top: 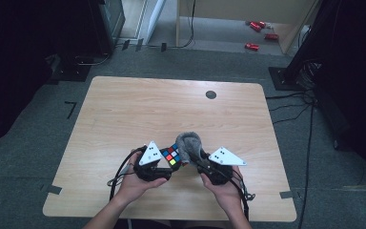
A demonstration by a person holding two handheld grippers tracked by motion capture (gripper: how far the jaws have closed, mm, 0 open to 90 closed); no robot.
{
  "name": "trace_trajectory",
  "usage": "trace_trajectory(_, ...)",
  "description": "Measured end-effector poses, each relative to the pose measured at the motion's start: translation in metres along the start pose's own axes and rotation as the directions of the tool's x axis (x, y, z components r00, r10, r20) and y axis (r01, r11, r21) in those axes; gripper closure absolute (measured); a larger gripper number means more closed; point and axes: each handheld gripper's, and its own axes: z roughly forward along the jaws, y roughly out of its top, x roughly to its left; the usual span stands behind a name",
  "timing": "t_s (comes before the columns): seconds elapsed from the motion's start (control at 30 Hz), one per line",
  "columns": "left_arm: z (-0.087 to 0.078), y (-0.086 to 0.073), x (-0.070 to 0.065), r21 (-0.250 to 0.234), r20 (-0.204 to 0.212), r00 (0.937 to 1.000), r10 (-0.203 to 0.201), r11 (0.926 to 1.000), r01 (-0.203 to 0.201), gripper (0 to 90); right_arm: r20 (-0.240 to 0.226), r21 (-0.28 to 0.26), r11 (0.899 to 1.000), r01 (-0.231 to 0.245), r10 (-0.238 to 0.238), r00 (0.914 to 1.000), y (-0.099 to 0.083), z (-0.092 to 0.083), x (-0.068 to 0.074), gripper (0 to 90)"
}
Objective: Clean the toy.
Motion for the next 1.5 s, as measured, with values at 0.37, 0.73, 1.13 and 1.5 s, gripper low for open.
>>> trace_trajectory(0.37,0.002,-0.002,0.002,0.001,0.024,0.9997,0.006,1.0000,-0.006,34.6,-0.064,-0.024,1.000,-0.006,0.005,0.9979,0.001,-0.001,-0.004,73.2)
trace_trajectory(0.73,0.004,-0.003,0.002,-0.009,0.041,0.9987,-0.031,0.9995,0.031,34.6,-0.076,0.001,1.000,0.007,-0.007,0.9971,-0.002,-0.002,-0.008,73.0)
trace_trajectory(1.13,0.005,-0.006,0.003,-0.022,0.035,0.9985,-0.042,0.9989,0.042,34.6,-0.093,-0.005,1.000,0.026,-0.026,0.9953,0.001,-0.006,-0.009,73.1)
trace_trajectory(1.5,0.003,-0.004,0.001,-0.046,0.079,0.9942,-0.073,0.9960,0.077,34.6,-0.130,-0.048,0.999,0.017,-0.023,0.9913,0.003,-0.011,-0.012,73.3)
